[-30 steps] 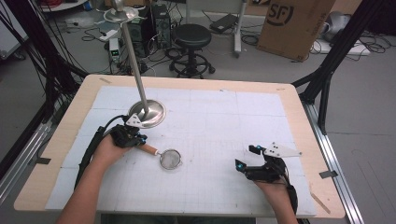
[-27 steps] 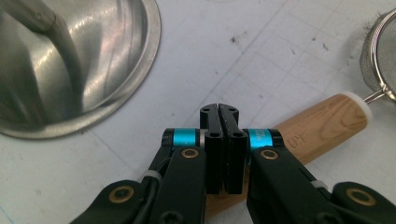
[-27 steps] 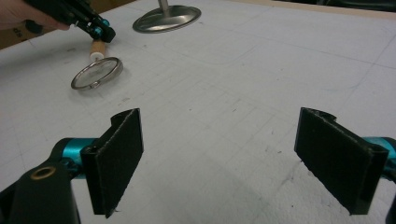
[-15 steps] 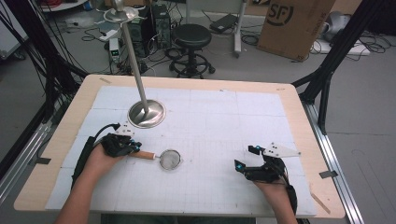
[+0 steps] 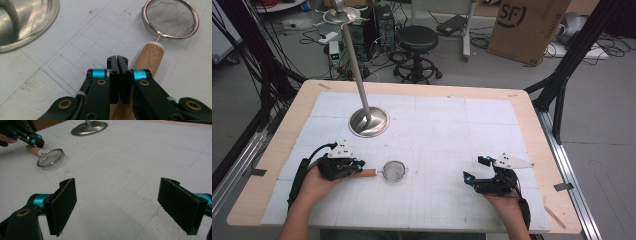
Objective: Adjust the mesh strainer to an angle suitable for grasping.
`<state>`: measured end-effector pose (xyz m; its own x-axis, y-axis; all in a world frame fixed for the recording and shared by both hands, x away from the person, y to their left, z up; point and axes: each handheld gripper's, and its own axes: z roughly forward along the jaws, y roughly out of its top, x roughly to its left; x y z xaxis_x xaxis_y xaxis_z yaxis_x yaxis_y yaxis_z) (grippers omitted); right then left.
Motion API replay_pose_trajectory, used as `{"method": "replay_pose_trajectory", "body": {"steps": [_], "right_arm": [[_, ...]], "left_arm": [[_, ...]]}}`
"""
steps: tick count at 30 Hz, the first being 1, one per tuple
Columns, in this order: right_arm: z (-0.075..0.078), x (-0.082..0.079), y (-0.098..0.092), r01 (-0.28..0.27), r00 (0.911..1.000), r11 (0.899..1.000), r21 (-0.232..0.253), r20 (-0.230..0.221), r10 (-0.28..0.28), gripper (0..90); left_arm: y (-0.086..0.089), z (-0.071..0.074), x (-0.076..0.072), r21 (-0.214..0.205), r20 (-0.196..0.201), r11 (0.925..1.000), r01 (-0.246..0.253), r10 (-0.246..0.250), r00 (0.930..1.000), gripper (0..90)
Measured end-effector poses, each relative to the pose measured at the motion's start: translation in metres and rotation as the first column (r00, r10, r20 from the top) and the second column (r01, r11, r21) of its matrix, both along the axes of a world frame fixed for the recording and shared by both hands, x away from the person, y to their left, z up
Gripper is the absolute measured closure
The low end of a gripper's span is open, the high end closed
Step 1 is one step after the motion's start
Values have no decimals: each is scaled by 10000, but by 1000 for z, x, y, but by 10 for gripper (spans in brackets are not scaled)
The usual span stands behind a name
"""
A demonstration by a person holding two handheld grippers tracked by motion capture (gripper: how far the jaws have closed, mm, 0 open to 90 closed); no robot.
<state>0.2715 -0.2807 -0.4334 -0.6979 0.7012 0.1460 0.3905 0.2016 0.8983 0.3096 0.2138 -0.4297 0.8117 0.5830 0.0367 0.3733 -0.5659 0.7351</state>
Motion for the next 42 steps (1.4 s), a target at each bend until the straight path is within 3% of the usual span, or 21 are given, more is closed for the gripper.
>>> {"method": "replay_pose_trajectory", "body": {"steps": [4, 5, 6, 8, 9, 10, 11, 15, 17, 22, 25, 28, 31, 33, 35, 37, 42], "right_arm": [[0, 1, 1, -8, 10000, 10000, -39, 34, 8, 145], [-1, 1, 1, -26, 10000, 10000, -60, 23, 26, 145], [-1, 1, 1, -54, 10000, 9999, -89, 5, 54, 145], [-1, 1, 1, -65, 10000, 9999, -97, 16, 65, 145], [-1, 1, 1, -61, 10000, 9999, -96, 9, 61, 145], [-1, 1, 1, -61, 10000, 9999, -96, 9, 61, 145], [-1, 1, 1, -76, 10000, 9999, -93, 8, 76, 145], [-1, 1, 2, -87, 9999, 9999, -97, 51, 88, 145], [0, 0, 2, -100, 9999, 9999, -74, -17, 100, 145], [0, 0, 3, -107, 9999, 9999, -97, 13, 108, 145], [0, 0, 3, -112, 9999, 9999, -92, 21, 112, 145], [0, 0, 3, -99, 10000, 9999, -78, 3, 99, 145], [0, 0, 3, -108, 9999, 9999, -73, -22, 108, 145], [0, 0, 3, -94, 10000, 9999, -56, -15, 94, 145], [0, 0, 3, -92, 10000, 9999, -45, -22, 92, 145], [0, 0, 3, -96, 10000, 9999, -47, -19, 96, 145], [0, 0, 3, -101, 9999, 9999, -38, 14, 101, 145]], "left_arm": [[6, 8, -1, -477, 216, 9988, 116, -106, 9997, 793], [8, 10, -2, -517, 190, 9985, 179, -169, 9997, 756], [9, 11, -2, -541, 171, 9980, 316, -307, 9994, 665], [11, 12, -3, -523, 144, 9972, 535, -528, 9985, 631], [12, 13, -4, -490, 113, 9970, 605, -600, 9981, 537], [13, 14, -4, -446, 47, 9966, 687, -685, 9976, 537], [12, 14, -5, -468, -43, 9961, 747, -750, 9972, 482], [9, 15, -8, 451, -197, 9928, 1110, -1102, 9937, 436], [7, 15, -9, 948, -312, 9876, 1251, -1226, 9920, 436], [4, 10, -9, 1608, -525, 9776, 1355, -1286, 9903, 443], [3, 8, -8, 1646, -607, 9770, 1354, -1269, 9900, 473], [0, 5, -7, 1861, -842, 9686, 1647, -1513, 9849, 522], [-3, 5, -8, 1873, -842, 9662, 1772, -1639, 9829, 585], [-7, 6, -10, 1989, -807, 9614, 1902, -1773, 9808, 606], [-11, 7, -12, 2149, -801, 9500, 2266, -2141, 9735, 626], [-17, 7, -14, 2284, -752, 9435, 2400, -2287, 9706, 683], [-27, 8, -15, 2458, -694, 9360, 2520, -2423, 9677, 685]]}}
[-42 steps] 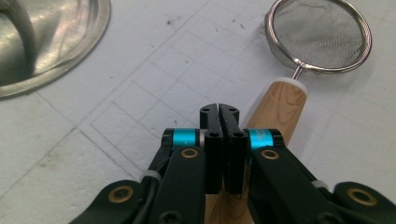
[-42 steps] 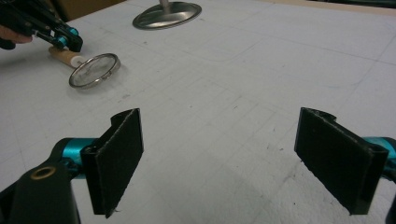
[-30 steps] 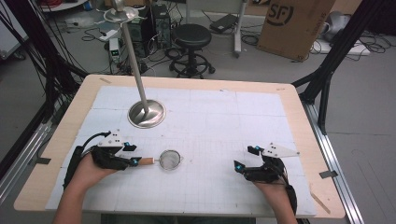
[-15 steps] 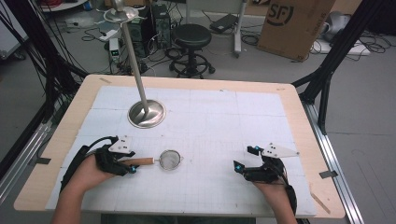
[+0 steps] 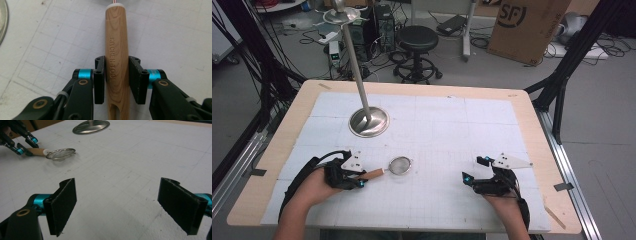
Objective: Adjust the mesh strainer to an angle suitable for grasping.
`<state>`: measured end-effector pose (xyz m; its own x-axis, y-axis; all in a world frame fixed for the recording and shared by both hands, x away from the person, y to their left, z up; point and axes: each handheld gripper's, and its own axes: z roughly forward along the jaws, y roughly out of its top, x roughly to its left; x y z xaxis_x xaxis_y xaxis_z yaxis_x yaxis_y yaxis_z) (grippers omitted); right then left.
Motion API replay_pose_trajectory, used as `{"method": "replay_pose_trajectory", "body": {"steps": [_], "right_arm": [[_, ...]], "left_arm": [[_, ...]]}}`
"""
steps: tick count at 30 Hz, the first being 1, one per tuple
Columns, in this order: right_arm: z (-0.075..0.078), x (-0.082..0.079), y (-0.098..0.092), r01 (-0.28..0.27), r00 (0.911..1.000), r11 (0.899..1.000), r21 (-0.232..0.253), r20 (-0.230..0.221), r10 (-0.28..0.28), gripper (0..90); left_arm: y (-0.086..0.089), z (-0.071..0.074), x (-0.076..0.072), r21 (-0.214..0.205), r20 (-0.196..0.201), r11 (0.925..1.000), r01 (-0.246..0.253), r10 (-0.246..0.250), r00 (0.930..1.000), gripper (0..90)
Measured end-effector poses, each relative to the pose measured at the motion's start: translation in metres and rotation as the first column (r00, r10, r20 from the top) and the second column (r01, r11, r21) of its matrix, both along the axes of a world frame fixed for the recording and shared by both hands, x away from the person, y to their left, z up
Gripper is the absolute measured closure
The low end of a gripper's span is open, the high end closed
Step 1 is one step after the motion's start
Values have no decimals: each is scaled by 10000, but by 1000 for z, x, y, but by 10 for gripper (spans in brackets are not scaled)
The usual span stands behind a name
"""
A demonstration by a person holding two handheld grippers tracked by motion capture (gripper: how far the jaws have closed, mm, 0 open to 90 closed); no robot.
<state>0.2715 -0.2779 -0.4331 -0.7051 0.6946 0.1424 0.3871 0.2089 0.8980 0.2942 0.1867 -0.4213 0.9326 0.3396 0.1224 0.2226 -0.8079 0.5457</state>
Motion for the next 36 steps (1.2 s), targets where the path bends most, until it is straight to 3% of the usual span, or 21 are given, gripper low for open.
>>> {"method": "replay_pose_trajectory", "body": {"steps": [8, 15, 28, 36], "right_arm": [[0, 0, 1, -61, 10000, 10000, -9, 34, 61, 145], [1, 0, 2, -55, 10000, 10000, 45, 14, 55, 146], [2, 0, 0, -72, 10000, 9999, 145, 45, 71, 145], [3, 1, -3, -64, 9999, 9997, 242, 135, 60, 145]], "left_arm": [[-19, 1, -2, 48, -18, 9991, 427, -427, 9991, 685], [-55, 2, 0, 235, 26, 9939, 1080, -1081, 9941, 687], [-130, 4, 4, 804, 175, 9707, 2266, -2287, 9733, 686], [-160, 5, 10, 881, 159, 9628, 2554, -2577, 9661, 688]]}}
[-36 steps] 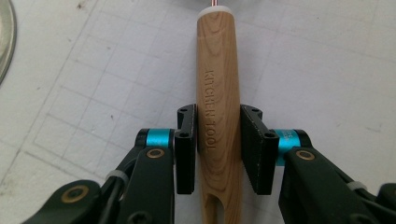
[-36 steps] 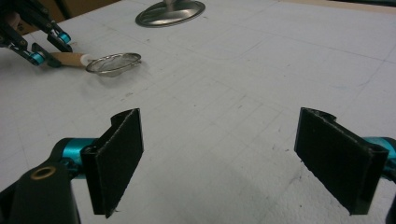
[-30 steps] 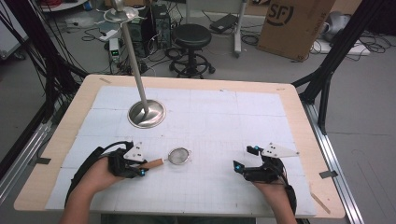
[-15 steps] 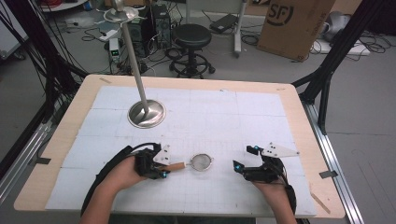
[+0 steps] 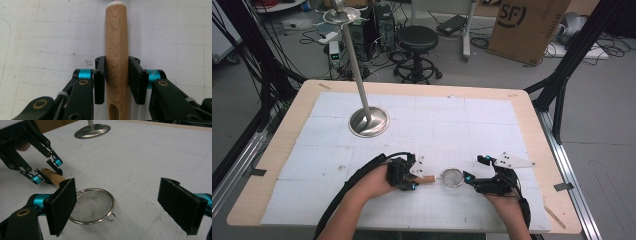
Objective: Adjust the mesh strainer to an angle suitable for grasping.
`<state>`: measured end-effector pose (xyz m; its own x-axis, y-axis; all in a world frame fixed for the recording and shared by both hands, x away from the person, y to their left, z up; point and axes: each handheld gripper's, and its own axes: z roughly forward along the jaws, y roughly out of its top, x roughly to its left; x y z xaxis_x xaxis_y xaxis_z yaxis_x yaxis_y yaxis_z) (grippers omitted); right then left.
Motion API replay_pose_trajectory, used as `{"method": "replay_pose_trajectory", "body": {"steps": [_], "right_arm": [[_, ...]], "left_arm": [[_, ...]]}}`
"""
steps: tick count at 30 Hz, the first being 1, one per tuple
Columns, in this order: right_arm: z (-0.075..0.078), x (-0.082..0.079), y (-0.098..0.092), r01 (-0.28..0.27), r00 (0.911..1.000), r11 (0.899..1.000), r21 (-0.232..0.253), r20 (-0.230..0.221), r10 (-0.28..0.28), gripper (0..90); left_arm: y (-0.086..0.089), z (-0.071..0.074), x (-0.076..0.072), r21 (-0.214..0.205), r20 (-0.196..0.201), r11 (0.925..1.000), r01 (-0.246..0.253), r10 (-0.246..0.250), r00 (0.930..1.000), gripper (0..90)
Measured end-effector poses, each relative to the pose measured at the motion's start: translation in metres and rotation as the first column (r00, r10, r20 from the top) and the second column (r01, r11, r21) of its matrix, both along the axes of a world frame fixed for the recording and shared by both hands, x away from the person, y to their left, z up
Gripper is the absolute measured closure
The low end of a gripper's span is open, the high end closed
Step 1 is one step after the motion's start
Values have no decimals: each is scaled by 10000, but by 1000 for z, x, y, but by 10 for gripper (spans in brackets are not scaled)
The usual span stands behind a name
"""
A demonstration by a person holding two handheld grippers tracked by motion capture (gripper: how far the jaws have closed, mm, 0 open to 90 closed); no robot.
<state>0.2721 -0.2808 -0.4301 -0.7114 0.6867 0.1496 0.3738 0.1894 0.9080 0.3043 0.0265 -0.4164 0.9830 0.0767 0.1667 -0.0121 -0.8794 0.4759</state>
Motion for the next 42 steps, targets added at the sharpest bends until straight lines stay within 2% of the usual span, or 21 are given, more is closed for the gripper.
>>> {"method": "replay_pose_trajectory", "body": {"steps": [6, 11, 14, 19, 20, 24, 26, 30, 31, 33, 35, 37, 39, 42], "right_arm": [[0, 0, 0, 16, 10000, 10000, -9, -38, -16, 145], [0, 0, 0, 10, 10000, 10000, -11, -5, -10, 145], [0, -1, 0, 16, 10000, 10000, -5, -95, -16, 145], [0, -1, 0, 42, 10000, 10000, -37, -29, -42, 146], [0, -1, 0, 42, 10000, 10000, -37, -29, -42, 146], [0, -1, 0, 21, 10000, 10000, -37, -72, -21, 145], [0, 0, 0, -7, 10000, 10000, -75, 2, 7, 145], [-1, -1, 1, 3, 10000, 9999, -127, -50, -3, 145], [-1, -1, 2, -5, 10000, 9999, -114, -92, 4, 145], [-2, 0, 2, -22, 10000, 9999, -165, -58, 21, 145], [-2, -1, 3, -2, 9999, 9999, -166, -127, 0, 145], [-2, -1, 3, -14, 10000, 9998, -216, -78, 12, 145], [-3, 0, 3, -29, 10000, 9997, -240, -63, 28, 145], [-2, -1, 3, 4, 9999, 9998, -205, -136, -7, 145]], "left_arm": [[-15, 0, 1, 117, 114, 9998, 133, -135, 9998, 688], [-18, 0, 0, 81, 301, 9998, 167, -170, 9994, 682], [-16, 2, 0, -43, 208, 9999, 109, -108, 9997, 619], [-5, 9, -1, -647, 37, 9979, -98, 101, 9999, 508], [-1, 9, -2, -736, 40, 9972, -141, 144, 9999, 508], [21, 13, -3, -1376, -72, 9893, -482, 477, 9988, 468], [33, 13, -5, -1749, -135, 9817, -752, 740, 9972, 447], [58, 11, -10, -2137, -58, 9698, -1180, 1195, 9928, 399], [64, 11, -12, -2375, -98, 9621, -1344, 1360, 9907, 391], [76, 11, -14, -2591, -21, 9541, -1503, 1550, 9879, 374], [87, 11, -15, -2953, -25, 9392, -1755, 1829, 9831, 368], [96, 13, -15, -3069, -39, 9294, -2051, 2143, 9768, 360], [105, 15, -15, -3217, -29, 9215, -2175, 2288, 9735, 350], [117, 15, -17, -3602, -167, 9029, -2344, 2450, 9694, 345]]}}
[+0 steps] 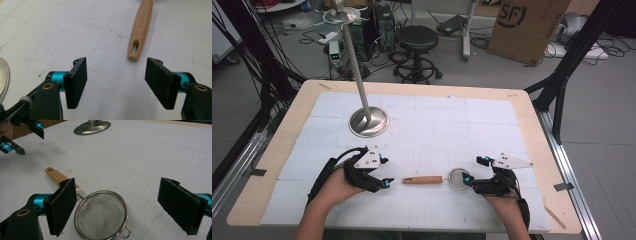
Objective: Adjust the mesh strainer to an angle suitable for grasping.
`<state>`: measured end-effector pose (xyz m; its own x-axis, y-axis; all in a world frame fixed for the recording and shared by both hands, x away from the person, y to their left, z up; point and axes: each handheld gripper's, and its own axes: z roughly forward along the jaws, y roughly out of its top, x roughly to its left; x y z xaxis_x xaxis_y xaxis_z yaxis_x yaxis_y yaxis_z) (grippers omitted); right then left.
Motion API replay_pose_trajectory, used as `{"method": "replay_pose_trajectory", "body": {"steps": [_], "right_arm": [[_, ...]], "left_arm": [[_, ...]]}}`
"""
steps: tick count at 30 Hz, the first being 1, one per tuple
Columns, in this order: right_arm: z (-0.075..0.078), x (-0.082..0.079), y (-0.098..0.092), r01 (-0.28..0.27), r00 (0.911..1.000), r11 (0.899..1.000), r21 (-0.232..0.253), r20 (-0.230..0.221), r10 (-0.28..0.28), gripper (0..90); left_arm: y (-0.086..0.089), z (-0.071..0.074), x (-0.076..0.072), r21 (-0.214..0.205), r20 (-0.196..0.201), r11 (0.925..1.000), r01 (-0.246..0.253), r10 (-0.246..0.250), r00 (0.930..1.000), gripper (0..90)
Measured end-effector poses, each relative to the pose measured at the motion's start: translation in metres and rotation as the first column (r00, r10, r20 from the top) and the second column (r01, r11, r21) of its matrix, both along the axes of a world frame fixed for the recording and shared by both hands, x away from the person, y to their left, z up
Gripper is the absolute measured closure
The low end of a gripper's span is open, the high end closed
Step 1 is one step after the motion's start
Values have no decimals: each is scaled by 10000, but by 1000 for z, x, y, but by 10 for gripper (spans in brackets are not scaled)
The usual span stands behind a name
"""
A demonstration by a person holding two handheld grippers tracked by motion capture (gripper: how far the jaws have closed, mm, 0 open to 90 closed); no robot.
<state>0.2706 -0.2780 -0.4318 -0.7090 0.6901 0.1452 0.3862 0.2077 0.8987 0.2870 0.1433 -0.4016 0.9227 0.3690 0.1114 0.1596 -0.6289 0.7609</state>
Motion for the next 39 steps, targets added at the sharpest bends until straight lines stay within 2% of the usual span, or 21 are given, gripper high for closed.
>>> {"method": "replay_pose_trajectory", "body": {"steps": [4, 8, 13, 24, 33, 39], "right_arm": [[1, 0, 1, -28, 10000, 10000, 6, 52, 27, 146], [1, -1, 1, -60, 9999, 10000, -25, 105, 60, 146], [0, 0, 0, -4, 10000, 10000, -4, 34, 4, 145], [-3, 3, 0, 114, 9999, 9999, -59, -84, -114, 145], [-4, 1, 3, 29, 9999, 9999, -116, -142, -31, 146], [-3, 2, 3, 26, 9999, 10000, -44, -109, -26, 145]], "left_arm": [[10, 0, 0, -432, -67, 9984, -364, 362, 9993, 319], [15, 5, 0, -803, 151, 9958, -441, 454, 9989, 295], [22, 8, 1, -1229, 228, 9899, -703, 737, 9970, 279], [32, 8, 5, -1719, 201, 9800, -1006, 1056, 9942, 215], [39, 10, 5, -2028, 281, 9715, -1225, 1308, 9910, 206], [39, 11, 6, -2072, 289, 9703, -1245, 1333, 9907, 206]]}}
